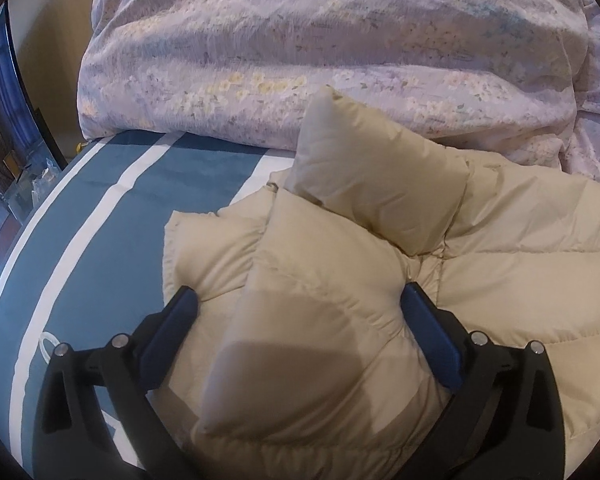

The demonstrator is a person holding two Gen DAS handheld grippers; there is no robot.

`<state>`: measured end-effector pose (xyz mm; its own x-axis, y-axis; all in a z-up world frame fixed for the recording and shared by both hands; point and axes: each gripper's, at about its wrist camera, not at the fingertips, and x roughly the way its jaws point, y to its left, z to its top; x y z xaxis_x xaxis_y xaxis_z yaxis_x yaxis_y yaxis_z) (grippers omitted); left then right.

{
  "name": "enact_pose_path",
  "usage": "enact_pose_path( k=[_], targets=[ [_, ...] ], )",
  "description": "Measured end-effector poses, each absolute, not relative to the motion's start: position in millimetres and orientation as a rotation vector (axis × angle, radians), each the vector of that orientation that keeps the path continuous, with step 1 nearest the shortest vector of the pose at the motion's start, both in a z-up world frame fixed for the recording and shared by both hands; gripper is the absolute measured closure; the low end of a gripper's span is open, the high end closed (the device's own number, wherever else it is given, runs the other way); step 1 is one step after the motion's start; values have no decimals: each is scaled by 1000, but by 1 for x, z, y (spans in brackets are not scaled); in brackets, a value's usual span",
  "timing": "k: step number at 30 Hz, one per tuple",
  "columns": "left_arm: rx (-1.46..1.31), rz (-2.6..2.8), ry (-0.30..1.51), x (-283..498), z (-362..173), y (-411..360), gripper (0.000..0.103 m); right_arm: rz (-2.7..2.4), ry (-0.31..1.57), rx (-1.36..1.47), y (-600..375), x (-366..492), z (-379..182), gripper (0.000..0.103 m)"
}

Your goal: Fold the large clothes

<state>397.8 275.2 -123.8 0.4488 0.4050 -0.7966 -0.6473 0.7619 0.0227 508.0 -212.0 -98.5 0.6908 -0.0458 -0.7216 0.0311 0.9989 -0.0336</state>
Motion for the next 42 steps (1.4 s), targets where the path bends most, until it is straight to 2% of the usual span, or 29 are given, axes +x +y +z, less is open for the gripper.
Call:
enact_pose_path(
  k=[28, 31, 33, 35, 42],
  targets=[
    [-327, 665, 866, 393, -126, 276, 2, -55, 796, -6, -207, 500, -95, 33],
    [-340, 629, 861, 379, -117, 270, 6, 0, 799, 27, -211, 483, -82, 33],
    [-361, 585, 840, 361, -107, 270, 7, 43, 769, 87, -226, 465, -67, 27],
    [-410, 571, 811, 337, -97, 277, 7, 32, 740, 130, -245, 451, -58, 11],
    [-542, 554, 817, 302, -99, 301, 7, 123, 891, 293, -285, 444, -81, 9]
  ],
)
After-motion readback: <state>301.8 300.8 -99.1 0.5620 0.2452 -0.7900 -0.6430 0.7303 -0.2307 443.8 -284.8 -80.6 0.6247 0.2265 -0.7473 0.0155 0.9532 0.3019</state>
